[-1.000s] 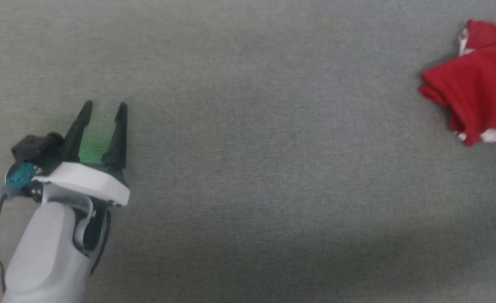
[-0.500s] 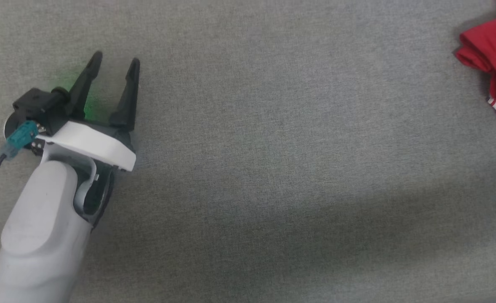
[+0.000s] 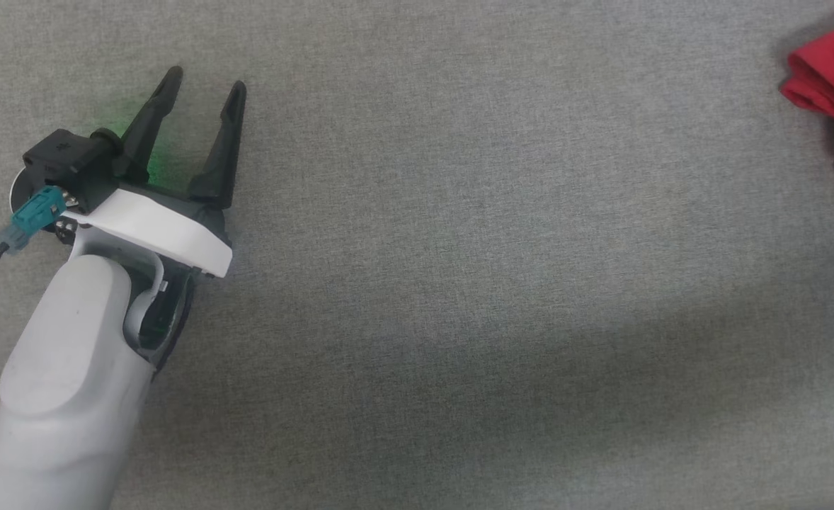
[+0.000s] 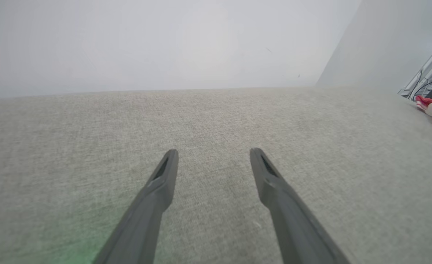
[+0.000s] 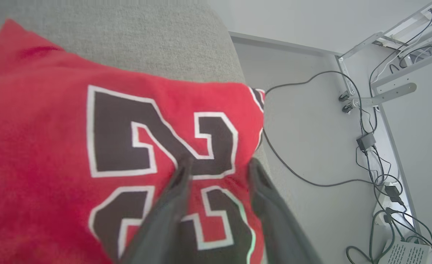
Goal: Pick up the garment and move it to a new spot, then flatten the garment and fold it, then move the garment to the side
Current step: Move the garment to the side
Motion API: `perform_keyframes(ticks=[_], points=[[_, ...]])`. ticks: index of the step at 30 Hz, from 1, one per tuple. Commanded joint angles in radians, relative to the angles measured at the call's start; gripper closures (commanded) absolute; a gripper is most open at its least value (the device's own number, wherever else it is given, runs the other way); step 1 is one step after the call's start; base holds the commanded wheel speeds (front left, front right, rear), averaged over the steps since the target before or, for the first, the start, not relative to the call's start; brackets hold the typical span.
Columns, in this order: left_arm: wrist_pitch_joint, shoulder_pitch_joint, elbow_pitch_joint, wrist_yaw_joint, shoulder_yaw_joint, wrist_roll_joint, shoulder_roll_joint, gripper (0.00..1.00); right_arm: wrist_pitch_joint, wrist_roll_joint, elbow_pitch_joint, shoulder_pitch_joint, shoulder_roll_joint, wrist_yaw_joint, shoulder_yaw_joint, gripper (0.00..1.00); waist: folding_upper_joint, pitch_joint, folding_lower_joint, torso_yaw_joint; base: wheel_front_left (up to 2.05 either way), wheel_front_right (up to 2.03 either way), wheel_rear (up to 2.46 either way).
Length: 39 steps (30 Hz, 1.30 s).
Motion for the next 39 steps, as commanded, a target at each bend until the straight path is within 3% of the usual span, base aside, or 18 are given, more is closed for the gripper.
perform_keyframes(ticks=[1,14,30,39], points=[[-0.001,0.004,0.027,0.000,0.002,-0.003,0.003,0.00,-0.006,-0.008,0.008,-0.016,0.002,0.000,0.002,0.00,-0.0001,-0.003,0.0000,-0.002,0.00,0.00,0.00],[-0.002,0.075,-0.011,0.000,0.072,-0.026,0.003,0.00,-0.079,0.078,0.037,-0.019,0.062,0.000,0.003,0.00,-0.0001,-0.101,0.0000,-0.005,0.00,0.00,0.00],[-0.002,0.288,-0.057,0.000,0.185,-0.049,-0.019,0.00,-0.281,0.251,-0.146,0.210,0.154,0.000,0.120,0.00,-0.0001,-0.346,0.0000,0.084,0.00,0.00,0.00],[-0.002,0.396,-0.040,0.000,0.255,-0.066,-0.025,0.00,-0.376,0.274,-0.229,0.353,0.186,0.000,0.148,0.00,-0.0001,-0.451,0.0000,0.117,0.00,0.00,0.00]])
